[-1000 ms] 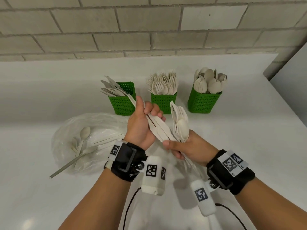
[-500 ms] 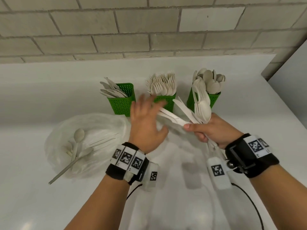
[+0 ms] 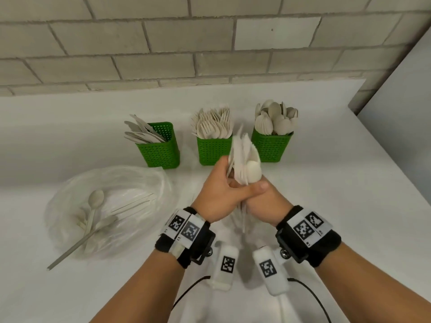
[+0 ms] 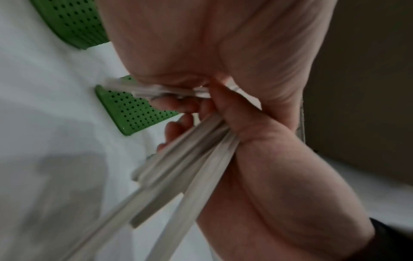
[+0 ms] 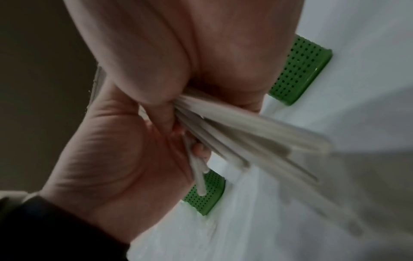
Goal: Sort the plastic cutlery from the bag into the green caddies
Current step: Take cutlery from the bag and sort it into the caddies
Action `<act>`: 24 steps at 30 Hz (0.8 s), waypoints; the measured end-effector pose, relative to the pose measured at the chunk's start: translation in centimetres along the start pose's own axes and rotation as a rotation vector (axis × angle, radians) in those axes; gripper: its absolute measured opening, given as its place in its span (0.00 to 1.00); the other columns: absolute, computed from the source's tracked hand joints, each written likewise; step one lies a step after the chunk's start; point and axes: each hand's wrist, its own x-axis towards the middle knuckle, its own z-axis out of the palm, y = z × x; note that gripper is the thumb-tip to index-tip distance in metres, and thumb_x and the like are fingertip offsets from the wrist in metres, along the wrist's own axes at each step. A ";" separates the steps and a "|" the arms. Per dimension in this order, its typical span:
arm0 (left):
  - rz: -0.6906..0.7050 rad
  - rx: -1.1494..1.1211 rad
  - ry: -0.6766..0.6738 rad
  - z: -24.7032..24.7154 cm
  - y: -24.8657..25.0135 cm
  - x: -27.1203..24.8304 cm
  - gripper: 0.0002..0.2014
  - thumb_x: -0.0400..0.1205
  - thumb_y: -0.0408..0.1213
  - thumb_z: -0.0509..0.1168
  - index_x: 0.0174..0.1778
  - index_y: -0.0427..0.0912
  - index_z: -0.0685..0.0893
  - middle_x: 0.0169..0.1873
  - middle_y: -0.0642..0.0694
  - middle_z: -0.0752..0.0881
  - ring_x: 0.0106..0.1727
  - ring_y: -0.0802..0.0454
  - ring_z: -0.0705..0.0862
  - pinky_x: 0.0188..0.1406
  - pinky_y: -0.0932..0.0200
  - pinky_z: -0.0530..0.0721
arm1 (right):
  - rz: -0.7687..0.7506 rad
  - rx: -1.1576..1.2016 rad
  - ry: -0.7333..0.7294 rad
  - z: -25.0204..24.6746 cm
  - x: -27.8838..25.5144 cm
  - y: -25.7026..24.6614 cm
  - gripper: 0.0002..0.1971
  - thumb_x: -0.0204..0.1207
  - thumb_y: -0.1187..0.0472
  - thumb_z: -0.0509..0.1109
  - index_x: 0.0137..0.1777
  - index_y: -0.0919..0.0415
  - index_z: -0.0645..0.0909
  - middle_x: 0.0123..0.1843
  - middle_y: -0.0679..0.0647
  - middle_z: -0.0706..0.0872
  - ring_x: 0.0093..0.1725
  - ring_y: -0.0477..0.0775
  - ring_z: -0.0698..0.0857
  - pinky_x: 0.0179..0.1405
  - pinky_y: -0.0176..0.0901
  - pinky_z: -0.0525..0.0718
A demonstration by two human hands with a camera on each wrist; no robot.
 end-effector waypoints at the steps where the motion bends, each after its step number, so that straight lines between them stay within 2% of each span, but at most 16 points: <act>1: 0.013 0.076 0.043 0.1 0.0 0.0 0.35 0.64 0.56 0.81 0.62 0.44 0.78 0.60 0.41 0.81 0.61 0.54 0.84 0.58 0.62 0.83 | -0.022 -0.049 -0.007 0.3 0.2 0.5 0.10 0.78 0.54 0.64 0.57 0.52 0.81 0.55 0.54 0.83 0.56 0.52 0.82 0.61 0.53 0.80; 3: 0.095 0.143 0.075 0.0 -0.5 0.0 0.33 0.67 0.60 0.76 0.59 0.39 0.82 0.57 0.40 0.82 0.59 0.53 0.84 0.59 0.59 0.83 | -0.021 -0.236 -0.011 0.2 0.4 0.8 0.14 0.79 0.57 0.62 0.63 0.54 0.77 0.60 0.54 0.81 0.59 0.53 0.81 0.61 0.41 0.81; 5: 0.175 0.095 0.096 0.2 -0.3 -0.4 0.25 0.69 0.55 0.74 0.52 0.37 0.84 0.48 0.40 0.87 0.52 0.56 0.86 0.53 0.64 0.83 | -0.030 -0.566 0.035 0.0 0.6 1.5 0.11 0.77 0.55 0.62 0.57 0.41 0.74 0.54 0.55 0.83 0.54 0.59 0.82 0.54 0.50 0.84; 6: 0.197 0.074 0.118 0.3 -0.2 -0.5 0.22 0.69 0.53 0.74 0.47 0.37 0.85 0.42 0.40 0.87 0.47 0.59 0.86 0.48 0.66 0.83 | -0.007 -0.671 0.024 -0.1 0.6 1.7 0.09 0.75 0.52 0.61 0.54 0.41 0.73 0.51 0.57 0.83 0.51 0.61 0.83 0.50 0.57 0.84; 8: 0.205 0.068 0.172 0.5 0.1 -0.6 0.22 0.67 0.51 0.76 0.42 0.34 0.83 0.37 0.38 0.87 0.40 0.59 0.84 0.42 0.66 0.84 | 0.068 -0.598 0.024 -0.6 0.6 1.5 0.15 0.71 0.50 0.64 0.57 0.47 0.78 0.52 0.59 0.85 0.50 0.61 0.85 0.51 0.59 0.86; 10: 0.190 0.038 0.204 0.6 0.4 -0.7 0.21 0.66 0.46 0.80 0.44 0.34 0.84 0.38 0.40 0.87 0.40 0.59 0.85 0.42 0.66 0.84 | 0.127 -0.448 -0.003 -0.9 0.7 1.3 0.18 0.74 0.56 0.69 0.62 0.60 0.81 0.56 0.57 0.87 0.48 0.53 0.87 0.50 0.43 0.87; 11: 0.174 0.006 0.206 0.6 0.6 -0.7 0.21 0.67 0.43 0.82 0.47 0.35 0.84 0.40 0.40 0.88 0.41 0.58 0.86 0.42 0.63 0.86 | 0.131 -0.464 -0.019 -0.8 1.0 1.2 0.14 0.76 0.60 0.70 0.61 0.62 0.82 0.54 0.56 0.88 0.43 0.48 0.86 0.42 0.35 0.86; 12: 0.155 -0.039 0.197 0.5 1.0 -0.7 0.20 0.68 0.39 0.82 0.50 0.36 0.84 0.43 0.40 0.88 0.42 0.55 0.86 0.40 0.58 0.87 | 0.120 -0.480 -0.034 -0.8 1.0 0.8 0.11 0.78 0.63 0.68 0.58 0.61 0.83 0.51 0.57 0.89 0.37 0.47 0.86 0.34 0.33 0.84; 14: 0.152 -0.137 0.117 0.3 1.2 -0.8 0.20 0.69 0.34 0.81 0.54 0.42 0.82 0.44 0.40 0.88 0.40 0.47 0.86 0.30 0.44 0.86 | 0.093 -0.344 0.009 -0.2 1.1 0.2 0.07 0.75 0.58 0.68 0.48 0.58 0.85 0.41 0.54 0.88 0.33 0.52 0.86 0.28 0.43 0.84; 15: 0.150 -0.160 0.064 0.0 1.0 -0.9 0.21 0.69 0.35 0.81 0.55 0.44 0.82 0.44 0.39 0.87 0.40 0.44 0.85 0.27 0.41 0.85 | 0.087 -0.295 0.041 -0.1 1.1 0.3 0.07 0.70 0.52 0.69 0.41 0.53 0.85 0.36 0.50 0.86 0.33 0.50 0.86 0.30 0.48 0.84; 17: 0.117 -0.166 -0.033 -0.5 0.4 -1.1 0.23 0.68 0.38 0.80 0.57 0.47 0.81 0.47 0.40 0.87 0.45 0.44 0.86 0.31 0.44 0.85 | 0.108 -0.210 0.051 0.0 0.8 0.7 0.06 0.65 0.48 0.68 0.34 0.47 0.83 0.32 0.46 0.84 0.33 0.40 0.85 0.38 0.49 0.85; 18: 0.097 -0.164 -0.075 -0.7 0.1 -1.2 0.24 0.68 0.37 0.80 0.58 0.49 0.81 0.49 0.43 0.87 0.48 0.46 0.86 0.36 0.46 0.84 | 0.103 -0.185 0.026 0.2 0.6 0.7 0.04 0.64 0.50 0.69 0.37 0.46 0.82 0.36 0.46 0.84 0.38 0.39 0.85 0.44 0.47 0.84; 19: 0.083 -0.155 -0.110 -1.0 0.0 -1.3 0.25 0.68 0.35 0.79 0.59 0.52 0.81 0.49 0.47 0.87 0.50 0.48 0.85 0.41 0.50 0.83 | 0.087 -0.196 0.008 0.2 0.2 0.3 0.09 0.63 0.51 0.69 0.41 0.53 0.82 0.42 0.50 0.84 0.44 0.42 0.85 0.50 0.48 0.82; 21: 0.089 -0.111 -0.142 -1.4 0.1 -1.3 0.26 0.68 0.28 0.75 0.58 0.56 0.80 0.45 0.54 0.85 0.46 0.53 0.84 0.41 0.56 0.81 | 0.054 -0.197 -0.010 0.3 0.5 0.5 0.19 0.63 0.59 0.68 0.50 0.73 0.80 0.50 0.64 0.82 0.53 0.51 0.82 0.58 0.52 0.79; 22: 0.099 -0.080 -0.131 -1.5 0.0 -1.1 0.27 0.68 0.25 0.72 0.58 0.55 0.80 0.42 0.55 0.85 0.43 0.55 0.83 0.40 0.57 0.80 | 0.086 -0.213 -0.005 0.3 0.7 0.4 0.22 0.65 0.64 0.68 0.57 0.79 0.78 0.52 0.63 0.81 0.52 0.45 0.82 0.58 0.47 0.78; 24: 0.098 -0.012 -0.060 -1.3 -0.5 -0.4 0.24 0.67 0.23 0.68 0.57 0.48 0.80 0.41 0.49 0.85 0.43 0.54 0.83 0.41 0.58 0.81 | 0.124 -0.286 -0.035 0.1 1.2 0.6 0.29 0.65 0.61 0.68 0.67 0.75 0.76 0.54 0.55 0.83 0.49 0.32 0.82 0.58 0.38 0.77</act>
